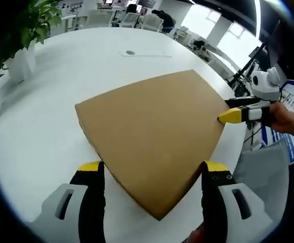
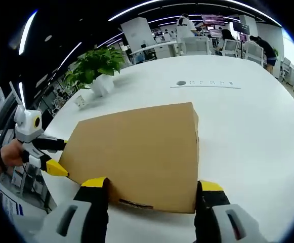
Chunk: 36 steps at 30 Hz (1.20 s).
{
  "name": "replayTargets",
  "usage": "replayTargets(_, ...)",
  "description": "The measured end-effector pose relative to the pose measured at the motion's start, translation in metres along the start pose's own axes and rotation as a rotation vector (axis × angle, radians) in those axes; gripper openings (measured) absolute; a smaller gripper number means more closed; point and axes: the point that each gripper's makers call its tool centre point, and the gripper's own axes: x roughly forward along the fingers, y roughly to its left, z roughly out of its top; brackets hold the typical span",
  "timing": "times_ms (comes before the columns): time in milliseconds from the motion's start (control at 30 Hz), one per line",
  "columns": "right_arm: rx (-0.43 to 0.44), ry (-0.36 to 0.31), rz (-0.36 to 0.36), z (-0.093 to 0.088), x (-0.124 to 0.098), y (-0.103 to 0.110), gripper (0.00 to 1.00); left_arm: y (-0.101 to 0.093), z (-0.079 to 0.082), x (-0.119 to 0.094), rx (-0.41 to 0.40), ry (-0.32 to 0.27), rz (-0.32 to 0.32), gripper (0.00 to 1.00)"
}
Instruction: Operate the shoe box by opening the lid, removing the specified soft item, and placing it in the target area until the item is outside and the box remains undamaged.
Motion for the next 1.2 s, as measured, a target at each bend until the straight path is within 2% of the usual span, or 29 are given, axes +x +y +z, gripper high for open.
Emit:
replayTargets(433, 0.059, 0.013, -0.040, -0.032, -0.013, 0.029, 0.65, -0.004, -0.021, -0.021, 0.070, 0.059, -0.048, 0.77)
replayTargets(800, 0.048, 0.026, -0.030, -0.039, -0.015, 0.034, 0.66, -0.006, -0.032, -0.028, 0.054, 0.058, -0.037, 0.77)
replayTargets(900, 0.046, 0.021, -0.027, -0.038, -0.016, 0.034, 0.66, -0.003, -0.032, -0.028, 0.036, 0.026, -0.037, 0.77)
replayTargets(1100, 0.050, 0.027, -0.019, -0.038, -0.017, 0.033, 0.66, 0.005, -0.031, -0.025, 0.025, 0.019, -0.023, 0.78)
replayTargets(1200, 0.049, 0.010, -0.006, -0.039, -0.018, 0.032, 0.66, 0.007, -0.029, -0.024, 0.010, -0.019, -0.012, 0.79)
